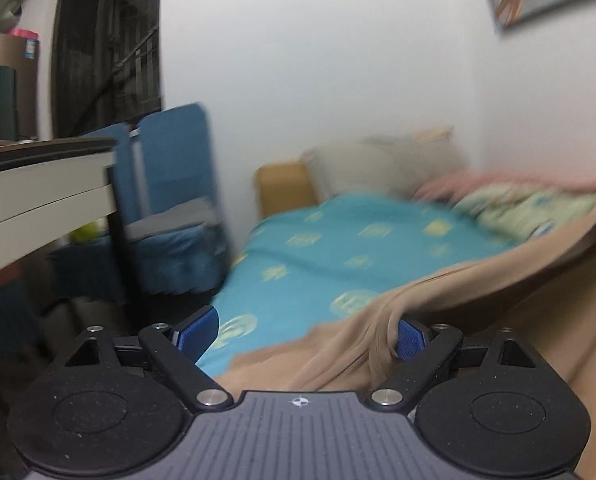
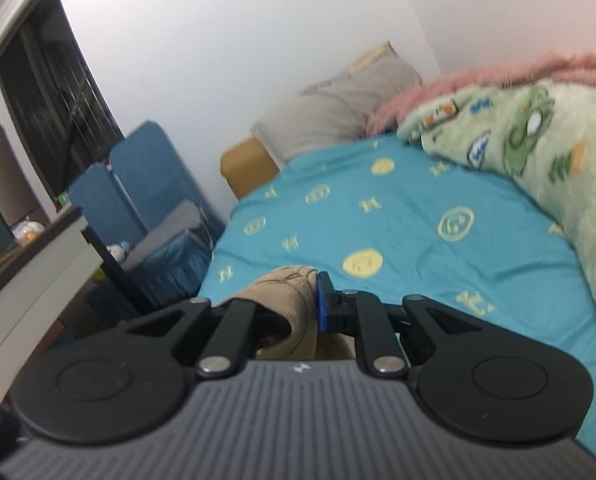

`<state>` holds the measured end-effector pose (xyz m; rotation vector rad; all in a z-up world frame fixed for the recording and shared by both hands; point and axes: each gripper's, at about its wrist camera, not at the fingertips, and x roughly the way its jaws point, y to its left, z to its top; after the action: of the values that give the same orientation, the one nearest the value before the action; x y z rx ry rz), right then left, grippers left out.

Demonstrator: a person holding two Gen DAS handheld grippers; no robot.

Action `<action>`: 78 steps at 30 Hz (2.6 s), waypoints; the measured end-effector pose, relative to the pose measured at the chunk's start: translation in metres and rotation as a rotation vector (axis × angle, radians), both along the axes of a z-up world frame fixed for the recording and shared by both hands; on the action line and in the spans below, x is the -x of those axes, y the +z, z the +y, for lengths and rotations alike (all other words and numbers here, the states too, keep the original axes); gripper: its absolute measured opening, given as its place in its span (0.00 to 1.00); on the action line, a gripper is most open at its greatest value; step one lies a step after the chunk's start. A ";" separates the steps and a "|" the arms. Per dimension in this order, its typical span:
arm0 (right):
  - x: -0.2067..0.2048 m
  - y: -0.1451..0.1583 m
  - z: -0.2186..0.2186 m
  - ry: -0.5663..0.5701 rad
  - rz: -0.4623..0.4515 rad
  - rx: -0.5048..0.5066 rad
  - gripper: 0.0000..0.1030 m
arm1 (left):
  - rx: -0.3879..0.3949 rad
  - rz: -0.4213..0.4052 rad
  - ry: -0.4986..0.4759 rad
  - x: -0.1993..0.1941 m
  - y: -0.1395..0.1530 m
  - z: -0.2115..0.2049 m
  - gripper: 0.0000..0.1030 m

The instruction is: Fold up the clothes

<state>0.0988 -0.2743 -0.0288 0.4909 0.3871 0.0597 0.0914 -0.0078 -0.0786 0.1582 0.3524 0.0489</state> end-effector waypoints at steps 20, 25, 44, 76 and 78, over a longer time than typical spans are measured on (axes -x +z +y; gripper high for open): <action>0.010 0.029 0.011 -0.055 -0.024 0.153 0.81 | 0.325 -0.289 0.279 0.066 0.117 0.081 0.91; 0.042 0.143 0.008 -0.058 -0.226 0.125 0.81 | 0.407 -0.450 0.259 0.101 0.220 0.081 0.90; 0.258 0.410 0.002 -0.128 -0.625 0.327 0.81 | 0.363 -0.594 0.015 0.262 0.518 0.073 0.93; -0.432 -0.044 -0.032 -0.015 0.220 0.478 0.83 | 0.112 0.246 0.060 -0.464 0.002 0.021 0.95; -0.457 -0.080 -0.033 0.023 0.310 0.486 0.83 | 0.083 0.319 0.049 -0.493 -0.036 0.020 0.94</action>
<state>0.5555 -0.3072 -0.1086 0.0123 0.6887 -0.0888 0.5840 0.0121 -0.1146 0.0742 0.6753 0.0579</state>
